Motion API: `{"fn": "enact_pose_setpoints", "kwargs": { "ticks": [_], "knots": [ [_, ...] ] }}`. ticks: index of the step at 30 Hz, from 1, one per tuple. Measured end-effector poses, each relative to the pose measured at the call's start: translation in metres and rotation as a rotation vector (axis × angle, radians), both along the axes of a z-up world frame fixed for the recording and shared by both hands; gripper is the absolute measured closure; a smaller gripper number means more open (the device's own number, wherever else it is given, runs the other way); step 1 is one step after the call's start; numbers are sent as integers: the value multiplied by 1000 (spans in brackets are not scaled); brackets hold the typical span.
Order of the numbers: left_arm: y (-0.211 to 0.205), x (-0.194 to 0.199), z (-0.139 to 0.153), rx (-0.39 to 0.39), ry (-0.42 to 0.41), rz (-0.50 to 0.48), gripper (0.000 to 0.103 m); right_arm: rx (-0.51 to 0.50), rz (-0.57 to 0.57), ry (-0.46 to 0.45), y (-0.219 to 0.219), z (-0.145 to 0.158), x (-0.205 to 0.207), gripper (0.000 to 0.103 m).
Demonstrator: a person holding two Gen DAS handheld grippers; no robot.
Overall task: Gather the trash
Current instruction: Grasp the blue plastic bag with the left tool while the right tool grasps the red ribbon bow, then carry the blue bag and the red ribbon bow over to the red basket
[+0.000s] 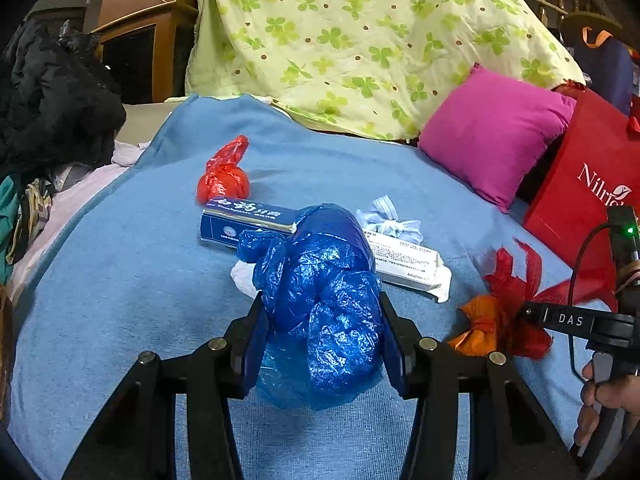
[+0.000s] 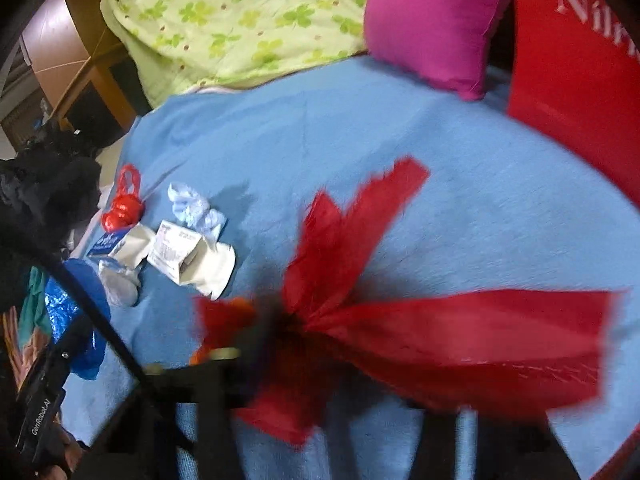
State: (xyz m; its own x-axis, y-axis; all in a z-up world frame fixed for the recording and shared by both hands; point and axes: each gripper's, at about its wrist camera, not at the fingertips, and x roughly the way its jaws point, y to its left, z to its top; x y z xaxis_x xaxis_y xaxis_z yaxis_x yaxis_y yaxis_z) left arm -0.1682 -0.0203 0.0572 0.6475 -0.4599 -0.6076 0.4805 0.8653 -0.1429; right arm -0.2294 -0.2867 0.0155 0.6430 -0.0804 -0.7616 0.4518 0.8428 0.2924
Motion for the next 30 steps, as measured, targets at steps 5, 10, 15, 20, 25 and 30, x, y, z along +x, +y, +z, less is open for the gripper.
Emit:
{"fn": "enact_pose_setpoints", "kwargs": {
  "ticks": [5,10,15,20,25,30],
  "knots": [
    [-1,-2,0,8,-14,4,51,13,-28,-65,0,15,-20,70],
    [-3,-13,3,33,-58,-4,51,-11,-75,-134,-1,46,-52,70],
    [-10,-25,13,42,-69,-33,51,-37,-136,-211,0,75,-104,70],
    [-28,-50,34,26,-81,-100,51,-41,-201,-272,-5,92,-154,70],
    [-59,-78,59,8,-94,-204,51,-61,-262,-328,-12,107,-203,70],
    [-99,-111,84,-27,-100,-322,51,-92,-347,-370,-27,121,-259,70]
  ]
}}
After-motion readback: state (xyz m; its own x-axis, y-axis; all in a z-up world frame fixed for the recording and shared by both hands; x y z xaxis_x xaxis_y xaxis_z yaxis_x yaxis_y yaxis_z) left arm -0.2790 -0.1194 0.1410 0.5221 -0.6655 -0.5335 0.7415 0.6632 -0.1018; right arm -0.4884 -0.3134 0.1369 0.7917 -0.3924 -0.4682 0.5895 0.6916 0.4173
